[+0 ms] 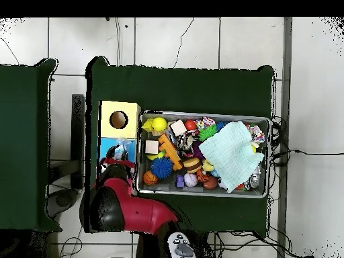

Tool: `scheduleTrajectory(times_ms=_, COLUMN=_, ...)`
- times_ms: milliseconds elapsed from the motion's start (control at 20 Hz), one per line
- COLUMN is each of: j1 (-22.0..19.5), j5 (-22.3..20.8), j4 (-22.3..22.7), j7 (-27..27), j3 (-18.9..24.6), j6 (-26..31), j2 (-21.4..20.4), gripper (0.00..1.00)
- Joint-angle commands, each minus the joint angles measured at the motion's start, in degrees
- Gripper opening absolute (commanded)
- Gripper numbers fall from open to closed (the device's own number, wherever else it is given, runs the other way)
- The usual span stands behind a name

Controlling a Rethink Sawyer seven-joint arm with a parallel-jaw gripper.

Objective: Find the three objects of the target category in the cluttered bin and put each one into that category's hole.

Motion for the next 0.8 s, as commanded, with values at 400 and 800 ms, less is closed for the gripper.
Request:
scheduleTrajectory(times_ms=400, j1=0.00, j5=0.00, j4=10.18, j7=14.61, j3=-0.34, j6=6.18, j2=4.49, gripper=0.00)
scheduleTrajectory(times_ms=800, j1=-0.83, j5=-1.34, j4=11.67, j7=15.27, j3=0.41, j6=3.78, j2=5.34, gripper=0.00)
